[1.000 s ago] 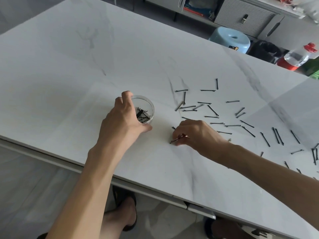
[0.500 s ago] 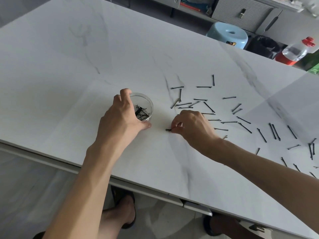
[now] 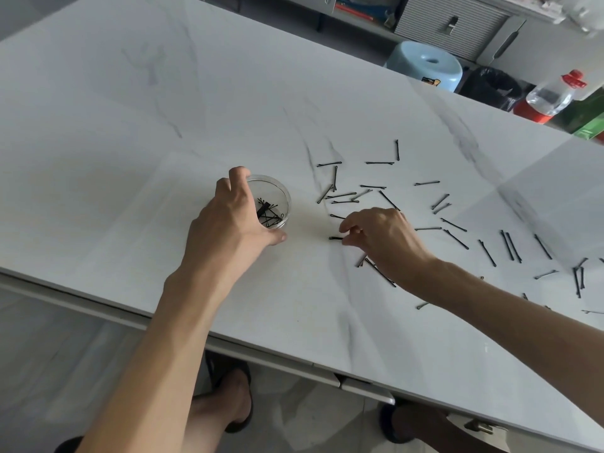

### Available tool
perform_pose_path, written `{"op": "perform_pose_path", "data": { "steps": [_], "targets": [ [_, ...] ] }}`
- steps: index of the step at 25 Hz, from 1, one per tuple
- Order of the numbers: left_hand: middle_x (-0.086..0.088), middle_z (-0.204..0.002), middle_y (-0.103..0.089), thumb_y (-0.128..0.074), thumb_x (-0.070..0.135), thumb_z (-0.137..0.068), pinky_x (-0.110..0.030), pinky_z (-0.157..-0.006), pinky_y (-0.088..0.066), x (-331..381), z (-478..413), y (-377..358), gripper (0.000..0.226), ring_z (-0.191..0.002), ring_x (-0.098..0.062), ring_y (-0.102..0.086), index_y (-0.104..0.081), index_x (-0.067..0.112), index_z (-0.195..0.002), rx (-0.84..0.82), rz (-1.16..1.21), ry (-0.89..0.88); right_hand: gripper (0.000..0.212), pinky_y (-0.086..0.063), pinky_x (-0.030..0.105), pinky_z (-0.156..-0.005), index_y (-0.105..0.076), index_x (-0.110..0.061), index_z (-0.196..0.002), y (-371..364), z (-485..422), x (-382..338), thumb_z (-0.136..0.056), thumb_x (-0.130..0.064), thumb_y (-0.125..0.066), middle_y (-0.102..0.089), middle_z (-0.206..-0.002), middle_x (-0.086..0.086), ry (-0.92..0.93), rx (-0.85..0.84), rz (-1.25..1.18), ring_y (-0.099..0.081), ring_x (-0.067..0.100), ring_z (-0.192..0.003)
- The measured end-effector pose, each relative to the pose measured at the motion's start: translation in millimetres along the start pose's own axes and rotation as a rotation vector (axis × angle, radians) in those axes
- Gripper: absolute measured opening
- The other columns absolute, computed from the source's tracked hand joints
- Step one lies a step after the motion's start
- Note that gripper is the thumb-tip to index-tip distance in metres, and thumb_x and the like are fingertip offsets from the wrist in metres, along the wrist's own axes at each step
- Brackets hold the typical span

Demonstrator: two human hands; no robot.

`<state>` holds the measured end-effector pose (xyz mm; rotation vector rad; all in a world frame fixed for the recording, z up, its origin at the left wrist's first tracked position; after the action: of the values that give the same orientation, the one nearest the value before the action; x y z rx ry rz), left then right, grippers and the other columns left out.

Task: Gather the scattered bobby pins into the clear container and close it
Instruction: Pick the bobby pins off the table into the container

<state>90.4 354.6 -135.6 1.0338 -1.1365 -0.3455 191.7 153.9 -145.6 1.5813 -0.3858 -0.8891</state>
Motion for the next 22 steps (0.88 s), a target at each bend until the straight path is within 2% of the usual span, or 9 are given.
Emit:
{"op": "perform_pose_path", "data": {
  "steps": [4, 8, 9, 11, 13, 14, 16, 19, 22],
  "targets": [
    [-0.003, -0.119, -0.047, -0.082, 0.044, -0.058, -0.033, -0.069, -0.037, 1, -1, -2, 0.089, -0.099, -0.029, -0.053, -0.03, 0.02, -0.127, -0.001, 0.0, -0.002, 0.007, -0.038, 0.028, -0.058, -0.068, -0.01, -0.083, -2, -8, -7, -0.084, -0.017, -0.07, -0.065, -0.075, 0.005, 0.206, 0.042, 0.162, -0.059, 0.029, -0.076],
    [-0.003, -0.118, -0.046, -0.081, 0.045, -0.06, -0.033, -0.068, -0.038, 4, -1, -3, 0.088, -0.098, -0.029, -0.054, -0.03, 0.021, -0.127, -0.003, -0.005, 0.001, 0.001, -0.043, 0.032, -0.067, -0.06, -0.012, -0.09, -12, -4, -11, -0.091, -0.012, -0.059, -0.058, -0.09, 0.005, 0.299, 0.006, 0.331, -0.054, 0.027, -0.086],
    [-0.003, -0.118, -0.046, -0.081, 0.045, -0.06, -0.033, -0.069, -0.038, 4, -1, -3, 0.088, -0.098, -0.029, -0.053, -0.03, 0.021, -0.127, -0.003, -0.006, -0.001, 0.003, -0.042, 0.03, -0.068, -0.058, -0.013, -0.092, -11, -5, -11, -0.092, -0.011, -0.056, -0.058, -0.091, 0.004, 0.277, 0.001, 0.304, -0.054, 0.026, -0.085],
    [-0.003, -0.12, -0.046, -0.081, 0.044, -0.061, -0.032, -0.069, -0.038, 4, 0, -3, 0.087, -0.099, -0.028, -0.053, -0.029, 0.021, -0.128, -0.01, 0.002, -0.003, 0.008, -0.036, 0.029, -0.06, -0.052, -0.016, -0.093, 3, -13, -13, -0.091, -0.008, -0.05, -0.058, -0.082, -0.001, 0.147, 0.039, 0.094, -0.053, 0.023, -0.073],
    [-0.002, -0.123, -0.046, -0.079, 0.043, -0.062, -0.032, -0.069, -0.037, 4, -1, -3, 0.088, -0.101, -0.027, -0.053, -0.029, 0.021, -0.13, -0.016, 0.015, 0.005, 0.009, -0.04, 0.032, -0.053, -0.052, -0.017, -0.09, 22, -30, -24, -0.091, -0.008, -0.051, -0.059, -0.071, -0.004, 0.087, 0.104, -0.184, -0.052, 0.019, -0.062],
    [-0.002, -0.125, -0.045, -0.078, 0.043, -0.063, -0.031, -0.069, -0.037, 5, -1, -3, 0.087, -0.101, -0.027, -0.053, -0.028, 0.021, -0.131, -0.016, 0.015, 0.006, 0.008, -0.043, 0.029, -0.053, -0.055, -0.017, -0.089, 30, -40, -34, -0.09, -0.009, -0.054, -0.061, -0.069, -0.004, 0.118, 0.097, -0.265, -0.054, 0.016, -0.061],
    [0.0, -0.125, -0.045, -0.077, 0.043, -0.063, -0.032, -0.067, -0.036, 7, 0, -4, 0.086, -0.099, -0.026, -0.053, -0.028, 0.023, -0.131, -0.014, 0.009, 0.0, 0.006, -0.047, 0.023, -0.055, -0.064, -0.014, -0.088, 38, -55, -62, -0.088, -0.009, -0.061, -0.066, -0.071, -0.002, 0.255, -0.005, -0.258, -0.059, 0.012, -0.063],
    [0.002, -0.123, -0.046, -0.077, 0.042, -0.062, -0.031, -0.067, -0.036, 8, 1, -3, 0.085, -0.097, -0.023, -0.053, -0.028, 0.025, -0.13, -0.019, 0.045, -0.007, 0.005, -0.047, 0.024, -0.061, -0.069, -0.014, -0.09, 32, -70, -89, -0.086, -0.013, -0.066, -0.07, -0.078, -0.002, 0.409, -0.163, -0.136, -0.062, 0.018, -0.07],
    [0.002, -0.12, -0.046, -0.079, 0.042, -0.061, -0.032, -0.067, -0.037, 7, 1, -3, 0.084, -0.097, -0.024, -0.053, -0.029, 0.025, -0.127, -0.013, 0.04, -0.009, 0.009, -0.044, 0.013, -0.068, -0.073, -0.014, -0.091, 39, -91, -72, -0.083, -0.011, -0.07, -0.07, -0.084, -0.003, 0.395, -0.091, -0.215, -0.059, 0.008, -0.072]
  ]
}}
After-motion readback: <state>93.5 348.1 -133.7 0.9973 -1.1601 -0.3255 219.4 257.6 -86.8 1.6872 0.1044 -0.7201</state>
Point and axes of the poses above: each hand's wrist, its own z-axis away from the middle knuckle, its own y-axis out of the back of the hand, x = y × z, the point moved 4 cm from there along -z, towards the middle knuckle
